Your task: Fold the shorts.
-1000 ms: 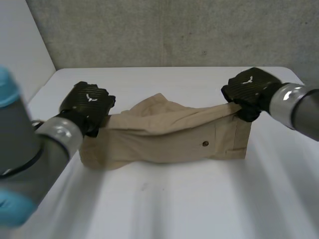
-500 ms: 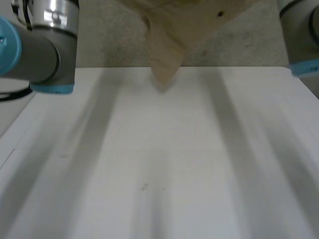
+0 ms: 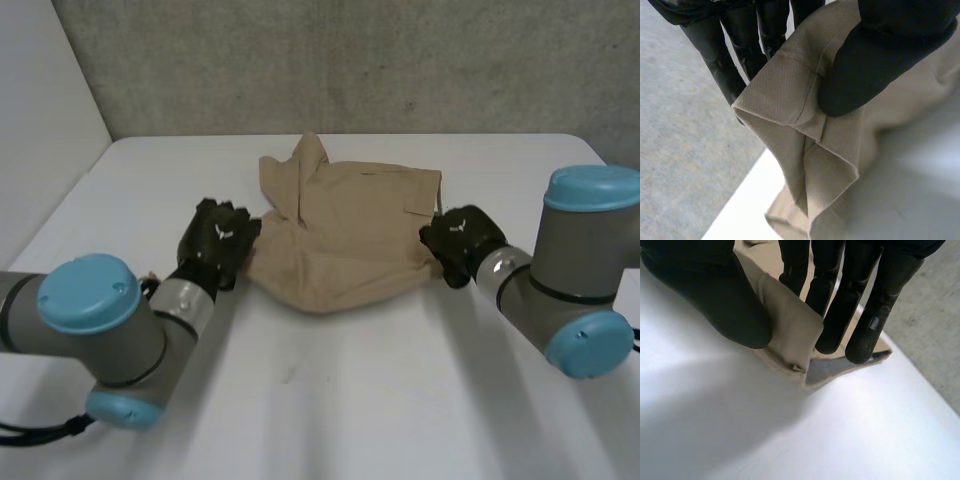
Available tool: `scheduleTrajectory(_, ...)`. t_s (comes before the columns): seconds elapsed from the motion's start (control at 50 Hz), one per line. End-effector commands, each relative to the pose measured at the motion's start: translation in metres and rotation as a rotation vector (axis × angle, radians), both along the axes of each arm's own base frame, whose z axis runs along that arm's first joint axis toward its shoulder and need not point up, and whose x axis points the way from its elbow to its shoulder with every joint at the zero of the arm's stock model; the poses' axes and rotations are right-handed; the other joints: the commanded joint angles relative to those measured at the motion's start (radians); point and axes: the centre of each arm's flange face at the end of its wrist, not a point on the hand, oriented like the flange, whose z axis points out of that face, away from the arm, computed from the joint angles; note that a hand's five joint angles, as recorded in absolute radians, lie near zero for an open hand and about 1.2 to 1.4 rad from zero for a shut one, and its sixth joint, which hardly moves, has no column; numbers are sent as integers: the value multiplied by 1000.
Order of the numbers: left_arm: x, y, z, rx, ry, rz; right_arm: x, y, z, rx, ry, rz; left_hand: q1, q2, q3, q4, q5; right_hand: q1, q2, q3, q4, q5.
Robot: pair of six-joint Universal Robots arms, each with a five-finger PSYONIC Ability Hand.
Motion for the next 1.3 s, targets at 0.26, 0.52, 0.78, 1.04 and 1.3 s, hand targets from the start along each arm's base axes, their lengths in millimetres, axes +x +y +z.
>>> scheduleTrajectory(0.26, 70, 152, 15, 540, -437, 32, -50, 127, 13, 333, 457, 243, 281, 198, 204, 197, 227, 434, 224, 219, 207, 233)
scheduleTrajectory(0.52, 53, 157, 30, 468, -367, -19, -56, 136, 4, 301, 463, 247, -902, -984, -978, -986, -956, 434, 224, 219, 207, 233)
scheduleTrajectory(0.78, 19, 50, 68, 215, -142, 2, -73, 125, -6, 318, 447, 163, -882, -964, -958, -966, -935, 434, 224, 219, 207, 233)
scheduleTrajectory(1.04, -17, -43, 34, 256, -20, -171, -73, 127, -16, 281, 430, 161, -688, -770, -765, -772, -742, 434, 224, 219, 207, 233)
scheduleTrajectory(1.3, -33, -60, -5, 349, -28, -251, -72, 125, -18, 259, 424, 157, -544, -626, -621, -628, -598, 434, 224, 219, 207, 233)
